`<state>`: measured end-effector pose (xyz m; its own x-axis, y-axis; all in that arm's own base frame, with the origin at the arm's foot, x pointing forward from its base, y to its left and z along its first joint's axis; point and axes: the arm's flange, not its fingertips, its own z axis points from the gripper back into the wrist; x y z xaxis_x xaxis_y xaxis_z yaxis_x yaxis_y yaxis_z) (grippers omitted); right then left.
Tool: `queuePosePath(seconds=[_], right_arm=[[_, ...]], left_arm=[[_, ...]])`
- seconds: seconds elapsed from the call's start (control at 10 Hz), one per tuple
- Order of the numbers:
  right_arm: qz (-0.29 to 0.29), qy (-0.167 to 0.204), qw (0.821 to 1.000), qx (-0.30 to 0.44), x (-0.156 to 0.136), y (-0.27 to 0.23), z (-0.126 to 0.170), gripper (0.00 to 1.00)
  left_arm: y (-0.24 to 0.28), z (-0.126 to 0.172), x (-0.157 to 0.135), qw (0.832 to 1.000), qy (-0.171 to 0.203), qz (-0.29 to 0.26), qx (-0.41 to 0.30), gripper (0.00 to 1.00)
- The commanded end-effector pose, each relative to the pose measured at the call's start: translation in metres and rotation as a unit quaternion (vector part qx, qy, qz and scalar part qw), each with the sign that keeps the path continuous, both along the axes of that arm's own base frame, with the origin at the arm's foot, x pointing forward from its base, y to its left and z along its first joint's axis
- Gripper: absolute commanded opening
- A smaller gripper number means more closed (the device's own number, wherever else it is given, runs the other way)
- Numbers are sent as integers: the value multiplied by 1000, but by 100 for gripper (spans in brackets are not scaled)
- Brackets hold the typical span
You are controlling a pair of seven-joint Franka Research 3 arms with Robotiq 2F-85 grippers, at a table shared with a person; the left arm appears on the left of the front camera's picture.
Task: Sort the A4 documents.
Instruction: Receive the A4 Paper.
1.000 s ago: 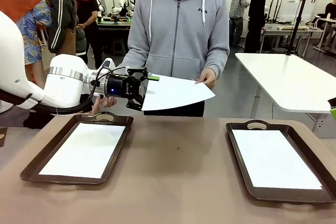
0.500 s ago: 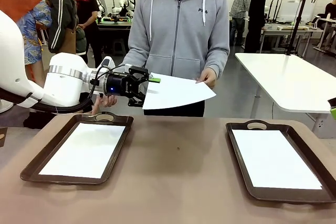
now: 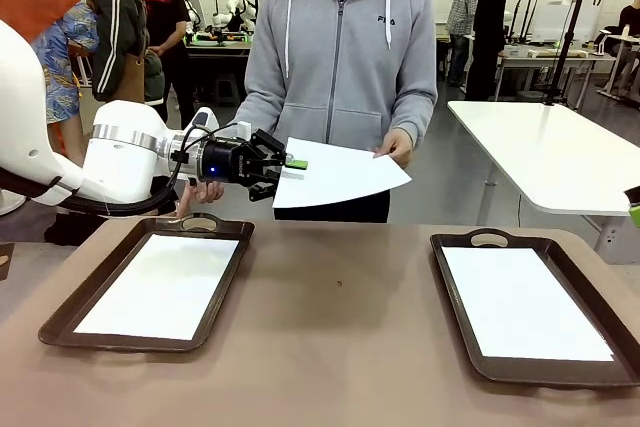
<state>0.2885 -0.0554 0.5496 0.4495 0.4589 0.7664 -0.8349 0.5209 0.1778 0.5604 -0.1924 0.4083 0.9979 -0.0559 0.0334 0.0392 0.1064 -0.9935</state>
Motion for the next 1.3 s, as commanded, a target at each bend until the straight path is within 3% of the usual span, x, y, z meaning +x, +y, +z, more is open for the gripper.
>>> queuePosePath(seconds=[0.0,0.1,0.6,0.8,0.9,1.2], right_arm=[[5,3,1000,-2,0,0,-2,100],[5,3,1000,-2,0,0,-2,100],[5,3,1000,-2,0,0,-2,100],[5,3,1000,-2,0,0,-2,100],[5,3,1000,-2,0,0,-2,100],[5,3,1000,-2,0,0,-2,100]], left_arm=[[1,-1,0,1000,-12,4,6,4],[1,-1,0,1000,-14,4,8,0],[3,1,1,1000,-22,12,16,0],[16,10,-4,997,4,53,51,0],[3,0,2,1000,-6,11,7,0],[3,0,2,1000,-6,11,7,0]])
